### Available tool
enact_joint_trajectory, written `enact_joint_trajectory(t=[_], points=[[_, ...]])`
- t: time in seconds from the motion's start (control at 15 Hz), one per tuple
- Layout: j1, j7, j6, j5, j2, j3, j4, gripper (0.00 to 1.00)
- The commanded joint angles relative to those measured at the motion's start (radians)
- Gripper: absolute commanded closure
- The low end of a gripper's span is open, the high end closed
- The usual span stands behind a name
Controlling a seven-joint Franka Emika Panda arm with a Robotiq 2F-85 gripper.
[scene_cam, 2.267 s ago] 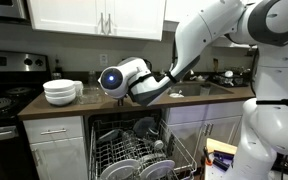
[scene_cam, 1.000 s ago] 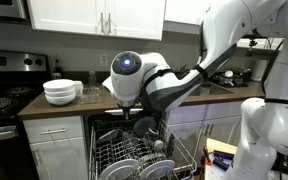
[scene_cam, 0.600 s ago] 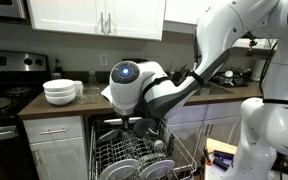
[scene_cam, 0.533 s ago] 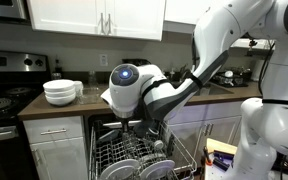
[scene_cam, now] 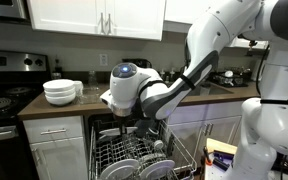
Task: Take the white plate from the countertop and place it in the dishwasher at the left
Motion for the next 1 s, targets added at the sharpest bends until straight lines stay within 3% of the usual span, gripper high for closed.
enact_joint_trajectory(t=[0.0,0.53,0.93], points=[[-0.041,-0.215,0.072,0.175,-0.008,-0.019,0.019,0.98],[-0.082,-0.627,0.072,0.615,0.050,-0.026,0.072,0.98],[-0.110,-0.758,0.022,0.780,0.109,-0.016,0.114,0.98]])
